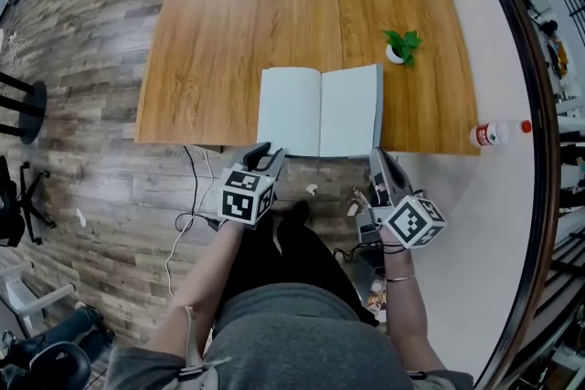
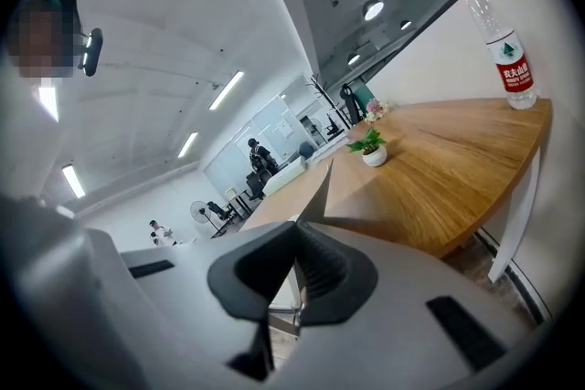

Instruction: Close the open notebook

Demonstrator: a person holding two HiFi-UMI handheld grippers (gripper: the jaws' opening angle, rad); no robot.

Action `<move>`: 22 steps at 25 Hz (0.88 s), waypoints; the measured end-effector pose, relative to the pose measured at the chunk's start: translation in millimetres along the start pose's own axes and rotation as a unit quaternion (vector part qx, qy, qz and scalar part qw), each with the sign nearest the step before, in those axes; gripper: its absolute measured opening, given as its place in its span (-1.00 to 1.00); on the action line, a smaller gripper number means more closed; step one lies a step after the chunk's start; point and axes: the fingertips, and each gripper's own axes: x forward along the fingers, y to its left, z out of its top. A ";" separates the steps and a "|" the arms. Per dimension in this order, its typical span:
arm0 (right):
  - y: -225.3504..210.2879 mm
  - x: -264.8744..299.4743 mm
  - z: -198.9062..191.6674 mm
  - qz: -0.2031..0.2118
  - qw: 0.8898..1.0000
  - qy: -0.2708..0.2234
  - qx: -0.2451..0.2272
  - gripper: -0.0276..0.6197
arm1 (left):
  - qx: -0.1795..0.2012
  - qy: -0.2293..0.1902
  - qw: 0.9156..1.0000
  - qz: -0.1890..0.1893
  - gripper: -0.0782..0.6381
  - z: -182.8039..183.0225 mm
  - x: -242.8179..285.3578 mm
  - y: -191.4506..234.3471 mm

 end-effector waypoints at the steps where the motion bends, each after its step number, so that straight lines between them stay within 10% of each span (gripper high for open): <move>1: 4.0 0.7 0.0 0.004 1.000 0.001 -0.007 -0.88 | -0.001 -0.001 1.000 0.000 -0.43 -0.4 -0.8 0.8; 22: 65.7 21.0 -10.2 0.072 0.996 0.016 -0.056 -0.88 | 0.015 -0.020 0.999 0.020 -0.43 3.4 -23.9 13.4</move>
